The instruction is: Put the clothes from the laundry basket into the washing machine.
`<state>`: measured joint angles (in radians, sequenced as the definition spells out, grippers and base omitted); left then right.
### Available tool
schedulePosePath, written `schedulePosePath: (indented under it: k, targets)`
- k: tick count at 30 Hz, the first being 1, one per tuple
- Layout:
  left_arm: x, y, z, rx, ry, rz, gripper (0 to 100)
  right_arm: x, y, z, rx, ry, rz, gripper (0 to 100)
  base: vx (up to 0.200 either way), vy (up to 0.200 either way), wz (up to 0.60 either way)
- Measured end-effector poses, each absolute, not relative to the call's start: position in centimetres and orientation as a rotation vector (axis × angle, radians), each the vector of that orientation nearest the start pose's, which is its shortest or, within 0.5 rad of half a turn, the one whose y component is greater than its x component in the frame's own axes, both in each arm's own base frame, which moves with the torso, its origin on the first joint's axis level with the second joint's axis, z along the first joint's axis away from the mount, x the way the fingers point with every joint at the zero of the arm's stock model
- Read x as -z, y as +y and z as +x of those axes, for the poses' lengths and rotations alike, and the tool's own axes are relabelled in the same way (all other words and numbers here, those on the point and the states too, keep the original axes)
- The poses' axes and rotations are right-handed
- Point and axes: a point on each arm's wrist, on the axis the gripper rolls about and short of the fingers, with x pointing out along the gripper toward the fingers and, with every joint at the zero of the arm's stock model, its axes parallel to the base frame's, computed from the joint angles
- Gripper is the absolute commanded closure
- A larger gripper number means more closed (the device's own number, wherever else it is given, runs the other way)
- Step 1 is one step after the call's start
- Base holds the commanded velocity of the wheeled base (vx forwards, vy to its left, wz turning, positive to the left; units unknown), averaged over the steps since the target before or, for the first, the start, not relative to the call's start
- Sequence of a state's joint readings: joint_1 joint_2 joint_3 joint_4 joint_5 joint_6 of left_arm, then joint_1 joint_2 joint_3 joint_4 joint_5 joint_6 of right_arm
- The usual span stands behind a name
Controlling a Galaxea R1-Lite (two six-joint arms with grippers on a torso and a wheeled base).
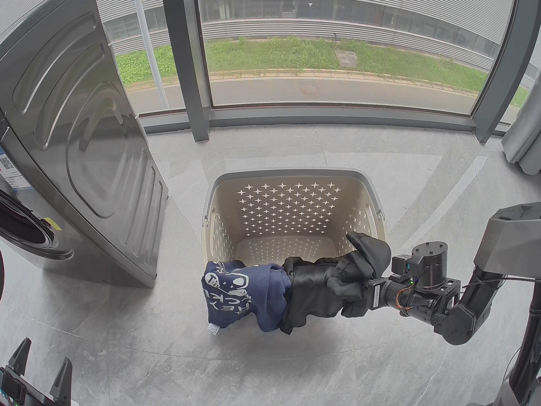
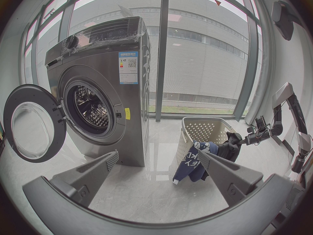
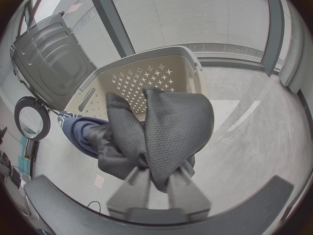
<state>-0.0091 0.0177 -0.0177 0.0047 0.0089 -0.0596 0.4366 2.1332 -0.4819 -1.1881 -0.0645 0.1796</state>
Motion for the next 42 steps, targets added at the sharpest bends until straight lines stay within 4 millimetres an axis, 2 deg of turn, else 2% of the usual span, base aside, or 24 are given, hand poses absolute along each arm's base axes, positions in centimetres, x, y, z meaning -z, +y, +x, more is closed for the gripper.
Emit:
schedulePosePath:
  k: [6, 12, 22, 27, 33, 38, 42]
  targets:
    - [-8.0, 0.0, -2.3, 0.000, 0.005, -0.060, 0, -3.1, 13.4, 27.7, -0.341, 0.483, 0.058, 100, 0.000, 0.000, 0.00]
    - [-8.0, 0.0, -2.3, 0.000, 0.005, -0.059, 0, -4.5, 13.1, 26.5, -0.343, 0.461, 0.063, 100, 0.000, 0.000, 0.00]
    - [-8.0, 0.0, -2.3, 0.000, 0.005, -0.060, 0, -9.9, 11.9, 23.1, -0.356, 0.314, 0.118, 100, 0.000, 0.000, 0.00]
    - [-8.0, 0.0, -2.3, 0.000, 0.005, -0.060, 0, -12.5, 11.8, 21.3, -0.393, 0.227, 0.154, 100, 0.000, 0.000, 0.00]
    - [-8.0, 0.0, -2.3, 0.000, 0.005, -0.060, 0, -15.2, 12.1, 20.1, -0.443, 0.113, 0.186, 100, 0.000, 0.000, 0.00]
    - [-8.0, 0.0, -2.3, 0.000, 0.005, -0.060, 0, -17.1, 12.0, 19.3, -0.466, 0.037, 0.200, 100, -0.200, 0.000, 0.00]
    - [-8.0, 0.0, -2.3, 0.000, 0.005, -0.060, 0, -17.9, 11.8, 19.0, -0.472, 0.005, 0.208, 100, -0.200, 0.000, 0.00]
